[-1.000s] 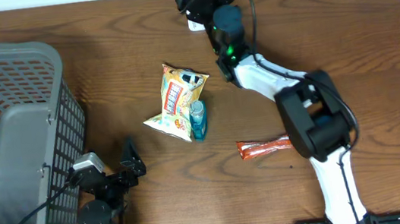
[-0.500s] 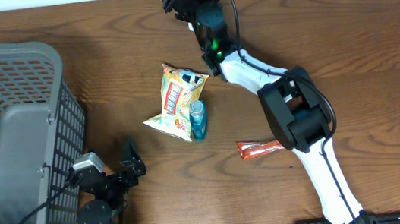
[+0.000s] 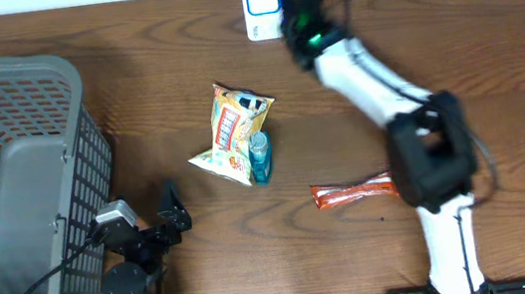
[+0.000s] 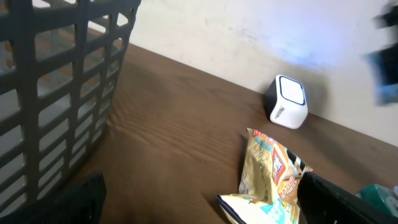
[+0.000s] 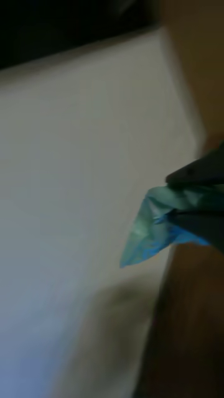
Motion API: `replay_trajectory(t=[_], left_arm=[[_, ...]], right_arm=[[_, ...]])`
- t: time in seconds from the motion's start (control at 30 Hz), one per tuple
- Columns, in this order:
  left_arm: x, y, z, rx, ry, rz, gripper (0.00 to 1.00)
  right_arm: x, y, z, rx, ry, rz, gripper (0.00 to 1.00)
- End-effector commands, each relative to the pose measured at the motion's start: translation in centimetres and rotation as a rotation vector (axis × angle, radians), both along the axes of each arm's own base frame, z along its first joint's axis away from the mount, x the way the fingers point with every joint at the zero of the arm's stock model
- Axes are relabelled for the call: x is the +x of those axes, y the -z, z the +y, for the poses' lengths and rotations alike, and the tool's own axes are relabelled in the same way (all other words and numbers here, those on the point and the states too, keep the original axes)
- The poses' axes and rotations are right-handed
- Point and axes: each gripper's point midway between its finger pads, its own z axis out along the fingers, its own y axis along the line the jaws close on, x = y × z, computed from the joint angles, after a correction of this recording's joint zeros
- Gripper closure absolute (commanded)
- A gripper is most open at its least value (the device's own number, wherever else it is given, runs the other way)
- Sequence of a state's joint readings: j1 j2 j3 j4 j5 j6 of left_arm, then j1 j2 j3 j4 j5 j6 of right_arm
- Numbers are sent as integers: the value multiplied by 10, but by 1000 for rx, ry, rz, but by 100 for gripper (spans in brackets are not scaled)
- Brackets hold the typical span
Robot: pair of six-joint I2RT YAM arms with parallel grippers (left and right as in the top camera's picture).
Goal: Scan the item barcode
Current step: 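Hold the mint-green pack in front of the scanner window, then carry the mint-green pack to the right table edge and release it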
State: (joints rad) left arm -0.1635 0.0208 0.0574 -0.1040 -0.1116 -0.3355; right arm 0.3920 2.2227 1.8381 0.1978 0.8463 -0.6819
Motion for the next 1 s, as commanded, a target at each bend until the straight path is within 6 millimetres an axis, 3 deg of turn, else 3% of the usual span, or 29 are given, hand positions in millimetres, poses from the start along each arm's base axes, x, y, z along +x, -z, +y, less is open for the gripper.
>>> replay_trajectory(t=[0.0,0.07,0.2,0.33,0.5,0.6,0.67,0.7,0.73,0.8,0.83,0.97], left_arm=[[0,15,3,21,-14,40,2],[0,15,3,21,-14,40,2],[0,16,3,21,-14,41,2],[0,15,3,21,-14,40,2],[0,15,3,21,-14,40,2],[0,16,3,21,-14,41,2],[0,15,3,21,-14,40,2],[0,16,3,21,-15,41,2],[0,15,3,21,-14,40,2],[0,15,3,21,-14,40,2],[0,16,3,21,-14,41,2],[0,15,3,21,-14,40,2]], right_arm=[[-33,-67,-103,92,264,-76,99],[-44,-57,-140,97,319,8,99],[-65,-8,-211,96,410,240,99],[-90,37,-283,208,555,321,99],[-121,64,-355,301,729,320,99],[-137,72,-384,332,795,316,99],[-147,77,-398,382,821,310,85],[-152,81,-405,416,831,307,67],[-155,85,-410,447,835,306,37],[-158,91,-414,503,830,305,6],[-158,92,-414,517,825,307,1],[-154,99,-405,560,780,334,1]])
